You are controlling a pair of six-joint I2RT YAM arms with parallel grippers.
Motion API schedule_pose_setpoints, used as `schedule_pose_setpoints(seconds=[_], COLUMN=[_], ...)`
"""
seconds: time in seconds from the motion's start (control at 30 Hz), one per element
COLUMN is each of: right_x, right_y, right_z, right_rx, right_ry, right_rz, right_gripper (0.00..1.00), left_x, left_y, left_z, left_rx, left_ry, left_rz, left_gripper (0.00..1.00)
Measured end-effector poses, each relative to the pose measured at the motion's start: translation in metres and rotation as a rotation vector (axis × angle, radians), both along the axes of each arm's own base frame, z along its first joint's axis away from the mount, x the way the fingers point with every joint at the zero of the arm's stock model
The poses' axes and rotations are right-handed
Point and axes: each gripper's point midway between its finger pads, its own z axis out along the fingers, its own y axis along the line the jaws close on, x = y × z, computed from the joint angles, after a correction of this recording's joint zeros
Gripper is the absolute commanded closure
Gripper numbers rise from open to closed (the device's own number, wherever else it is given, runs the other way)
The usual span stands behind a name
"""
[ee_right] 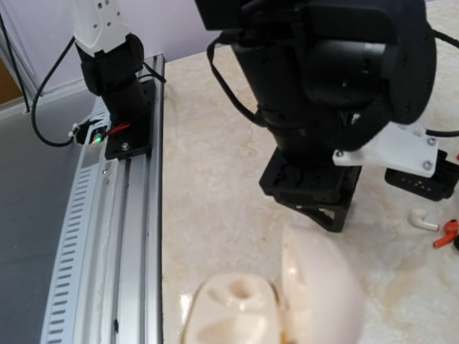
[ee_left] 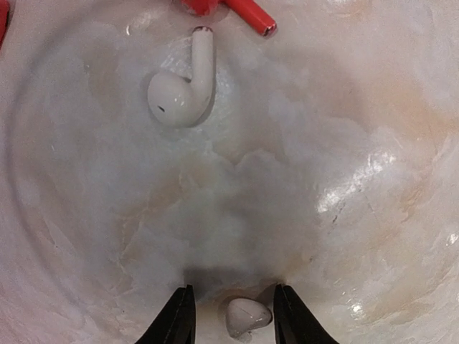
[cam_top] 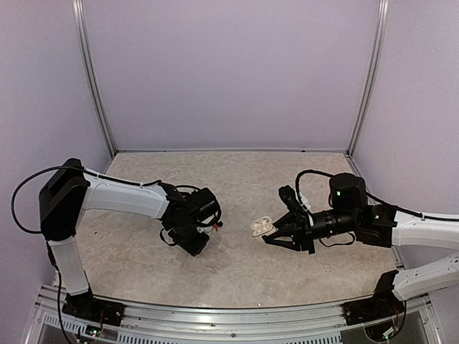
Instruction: Insert the wireless bluetooth earbuds into the charging case
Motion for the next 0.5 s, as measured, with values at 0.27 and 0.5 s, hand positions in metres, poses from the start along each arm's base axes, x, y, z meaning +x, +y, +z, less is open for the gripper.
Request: schedule_pose_setpoints(seconds=[0.27,0.5], right_x=[0.0,-0.0001], right_y=[0.0,-0.0001], right_z=[-0.0002,-0.0004], right_rx=[-0.001,-0.002], right_ry=[-0.001,-0.002], right_rz=[0.0,0.001], right_gripper=[1.0,1.0], left_x=[-0.0025,-0.0034], left_y=[0.0032,0.001], left_z=[-0.0009,-0.0013], left_rx=[0.018,0.023], left_ry=[0.041,0.055], left_rz=[-0.023,-0.047], left_gripper=[0.67,0.73])
